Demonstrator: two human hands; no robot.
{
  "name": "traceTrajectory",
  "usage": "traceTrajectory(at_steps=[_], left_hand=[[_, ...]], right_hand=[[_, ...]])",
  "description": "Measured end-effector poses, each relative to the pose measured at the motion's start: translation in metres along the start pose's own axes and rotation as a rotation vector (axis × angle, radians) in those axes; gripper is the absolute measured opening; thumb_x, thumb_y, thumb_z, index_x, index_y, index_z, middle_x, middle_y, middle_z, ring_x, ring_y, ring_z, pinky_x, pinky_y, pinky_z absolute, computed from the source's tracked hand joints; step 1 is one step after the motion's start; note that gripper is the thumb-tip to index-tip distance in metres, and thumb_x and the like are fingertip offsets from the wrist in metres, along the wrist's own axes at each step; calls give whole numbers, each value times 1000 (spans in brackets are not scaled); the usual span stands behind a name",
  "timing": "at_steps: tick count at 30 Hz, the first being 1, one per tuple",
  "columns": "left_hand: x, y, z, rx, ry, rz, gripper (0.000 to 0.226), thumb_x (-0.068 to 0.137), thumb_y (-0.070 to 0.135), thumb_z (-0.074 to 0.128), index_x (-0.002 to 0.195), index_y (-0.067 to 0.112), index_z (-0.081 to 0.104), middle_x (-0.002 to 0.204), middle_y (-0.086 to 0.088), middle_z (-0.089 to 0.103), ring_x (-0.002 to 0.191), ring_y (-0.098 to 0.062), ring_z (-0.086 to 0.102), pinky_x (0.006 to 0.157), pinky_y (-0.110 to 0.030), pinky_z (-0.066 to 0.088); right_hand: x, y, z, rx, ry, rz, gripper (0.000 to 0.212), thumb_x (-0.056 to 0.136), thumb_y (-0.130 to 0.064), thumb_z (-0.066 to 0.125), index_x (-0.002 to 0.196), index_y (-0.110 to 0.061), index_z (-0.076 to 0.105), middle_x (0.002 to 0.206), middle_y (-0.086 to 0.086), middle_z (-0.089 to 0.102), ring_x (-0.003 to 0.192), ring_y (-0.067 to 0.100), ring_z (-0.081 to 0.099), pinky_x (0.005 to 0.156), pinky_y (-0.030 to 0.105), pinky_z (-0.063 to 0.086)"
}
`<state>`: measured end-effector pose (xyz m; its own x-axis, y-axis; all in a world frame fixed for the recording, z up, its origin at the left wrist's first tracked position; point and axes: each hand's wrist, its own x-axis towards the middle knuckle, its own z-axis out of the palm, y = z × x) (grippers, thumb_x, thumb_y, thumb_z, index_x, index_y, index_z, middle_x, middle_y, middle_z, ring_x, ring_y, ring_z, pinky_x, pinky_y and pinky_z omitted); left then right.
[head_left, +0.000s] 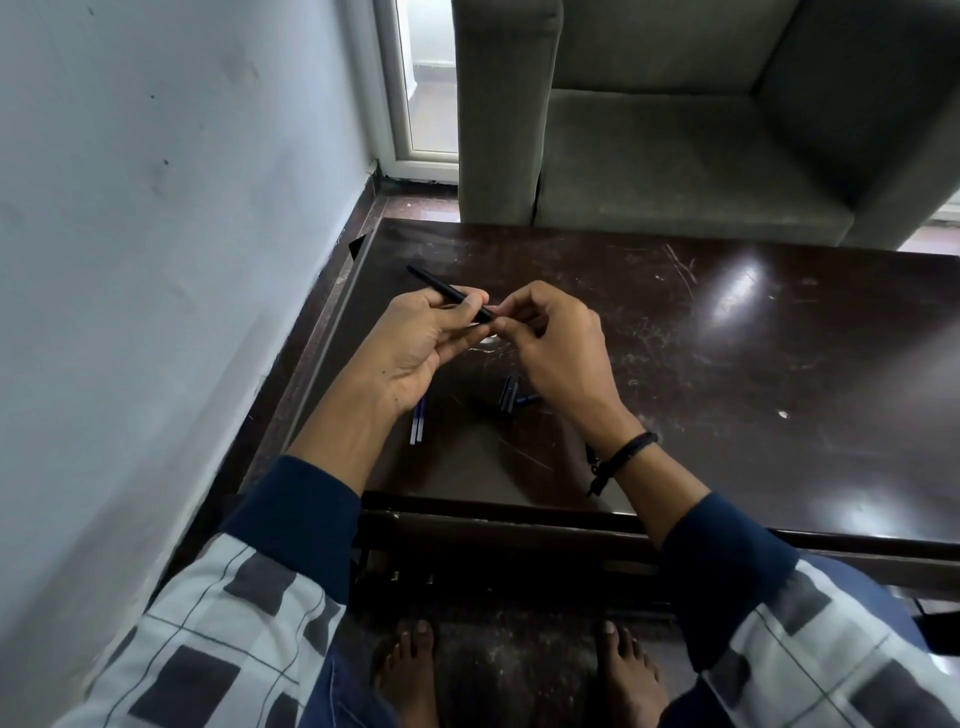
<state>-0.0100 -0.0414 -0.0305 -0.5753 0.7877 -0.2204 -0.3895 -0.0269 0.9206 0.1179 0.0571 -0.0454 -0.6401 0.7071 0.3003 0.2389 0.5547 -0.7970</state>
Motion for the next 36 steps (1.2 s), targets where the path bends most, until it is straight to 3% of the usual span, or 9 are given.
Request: traceTrajectory(at_steps=[8, 12, 16, 20, 25, 30, 36], left_hand=[[5, 2, -3, -32, 147, 22, 8, 98, 1, 59, 97, 1, 67, 91, -15, 72, 81, -17, 73, 72, -20, 60], [8, 6, -8, -74, 222, 37, 8, 98, 1, 58, 96, 2, 66, 89, -14, 71, 80, -17, 71, 73, -19, 60], [6, 5, -6, -60, 184, 5, 7, 97, 3, 61, 97, 2, 67, 89, -14, 73, 81, -19, 72, 72, -20, 60], [1, -5, 5, -10, 70, -51, 9, 97, 2, 61, 102, -1, 68, 93, -14, 73, 83, -19, 74, 72, -20, 60], [2, -4, 6, -50, 103, -35, 7, 98, -1, 59, 100, -3, 66, 93, -18, 71, 81, -19, 73, 73, -21, 61], [5, 0, -1, -81, 151, -24, 8, 98, 1, 59, 95, 1, 66, 87, -16, 73, 71, -16, 73, 66, -18, 59], [2, -2, 2, -81, 133, -44, 7, 95, 3, 63, 97, 0, 69, 89, -16, 75, 77, -19, 75, 69, -21, 60]], right_hand=[[3, 2, -7, -79, -51, 32, 15, 88, -39, 79, 93, -27, 70, 83, -12, 72, 80, 3, 68, 76, 33, 60], [6, 5, -12, -110, -95, 42, 7, 92, -25, 75, 99, -25, 76, 86, -11, 73, 83, 6, 68, 82, 39, 60], [7, 4, -12, -42, -103, 60, 10, 93, -14, 73, 96, -22, 76, 85, -8, 75, 82, 8, 70, 79, 39, 60], [4, 5, -8, -12, -103, 40, 9, 91, -15, 75, 94, -24, 73, 85, -8, 74, 84, 7, 71, 79, 39, 61], [6, 8, -11, 2, -123, 79, 14, 87, -34, 81, 96, -29, 72, 87, -8, 75, 85, 8, 71, 78, 37, 61], [8, 8, -13, -12, -125, 102, 8, 91, -19, 76, 96, -25, 77, 83, -9, 74, 80, 5, 70, 75, 30, 60], [6, 8, -10, 9, -84, 96, 8, 91, -17, 77, 94, -24, 78, 82, -9, 74, 79, 5, 70, 72, 29, 60]])
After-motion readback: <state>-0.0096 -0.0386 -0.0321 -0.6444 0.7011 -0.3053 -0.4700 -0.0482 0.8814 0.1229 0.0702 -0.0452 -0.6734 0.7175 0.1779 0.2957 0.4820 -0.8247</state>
